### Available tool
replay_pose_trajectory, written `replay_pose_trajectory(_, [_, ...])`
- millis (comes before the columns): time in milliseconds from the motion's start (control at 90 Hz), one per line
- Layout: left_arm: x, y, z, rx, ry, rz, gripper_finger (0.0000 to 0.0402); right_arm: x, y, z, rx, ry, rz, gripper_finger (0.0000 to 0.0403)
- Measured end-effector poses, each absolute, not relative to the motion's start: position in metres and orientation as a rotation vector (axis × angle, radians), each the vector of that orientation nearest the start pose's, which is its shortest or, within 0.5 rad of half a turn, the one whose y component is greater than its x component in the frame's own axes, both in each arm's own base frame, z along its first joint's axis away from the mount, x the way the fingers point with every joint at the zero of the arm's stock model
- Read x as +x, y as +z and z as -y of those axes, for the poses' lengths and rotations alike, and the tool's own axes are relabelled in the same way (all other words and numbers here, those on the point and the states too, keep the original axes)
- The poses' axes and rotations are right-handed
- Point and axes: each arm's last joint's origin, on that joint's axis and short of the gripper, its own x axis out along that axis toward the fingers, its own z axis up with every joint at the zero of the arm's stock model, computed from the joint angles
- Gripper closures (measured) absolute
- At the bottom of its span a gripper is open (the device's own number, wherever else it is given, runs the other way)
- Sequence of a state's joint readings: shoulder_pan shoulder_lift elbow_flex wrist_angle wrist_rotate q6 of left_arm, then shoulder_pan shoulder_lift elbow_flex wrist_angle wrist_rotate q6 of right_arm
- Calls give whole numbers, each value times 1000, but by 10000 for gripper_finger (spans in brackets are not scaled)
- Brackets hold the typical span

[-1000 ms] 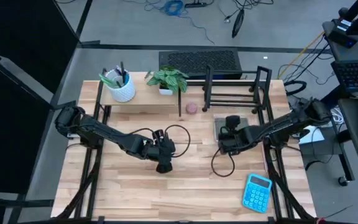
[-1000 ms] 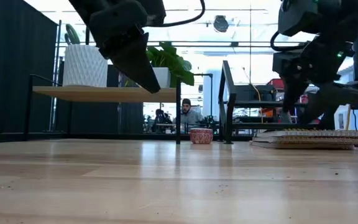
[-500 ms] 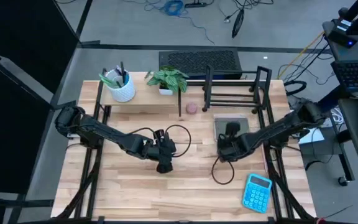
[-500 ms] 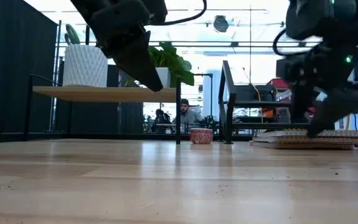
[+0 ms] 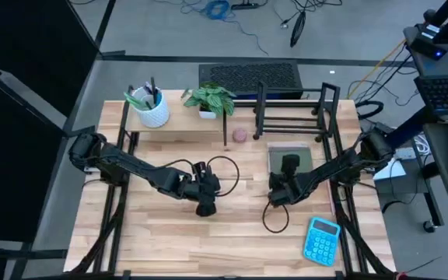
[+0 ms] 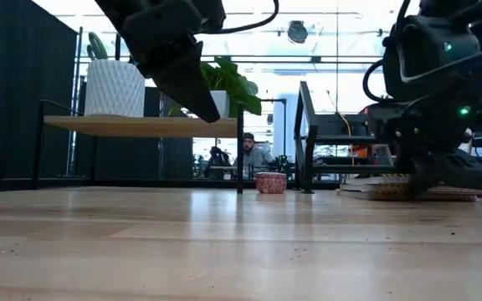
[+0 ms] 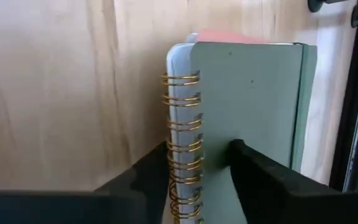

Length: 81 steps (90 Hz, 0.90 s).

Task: Stock shelves
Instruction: Put the green notebook on the black bookshelf

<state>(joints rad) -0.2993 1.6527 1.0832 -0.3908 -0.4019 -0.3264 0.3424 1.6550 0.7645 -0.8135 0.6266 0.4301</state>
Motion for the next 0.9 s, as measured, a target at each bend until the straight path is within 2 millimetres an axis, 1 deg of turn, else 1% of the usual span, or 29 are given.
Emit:
replay_pose_trajectory(111, [323, 208, 88, 26, 239, -871, 228, 223, 124, -61, -455, -519, -1398, 335])
replay_pose_trajectory(233, [323, 208, 88, 27, 237, -871, 228, 223, 125, -61, -456, -524, -1401, 364])
replay_pose_trajectory(444, [323, 208, 88, 22, 240, -871, 228, 222, 125, -61, -442, -545, -1393, 371])
replay_pose_trajectory(578, [323, 208, 88, 22, 239, -871, 228, 219, 130, -60, -385, -567, -1376, 371])
replay_pose_trajectory(744, [323, 208, 88, 21, 239, -872, 228, 215, 146, -59, -275, -588, -1320, 372])
replay_pose_trajectory(900, [322, 207, 88, 28, 236, -881, 228, 214, 179, -59, -186, -622, -1253, 373])
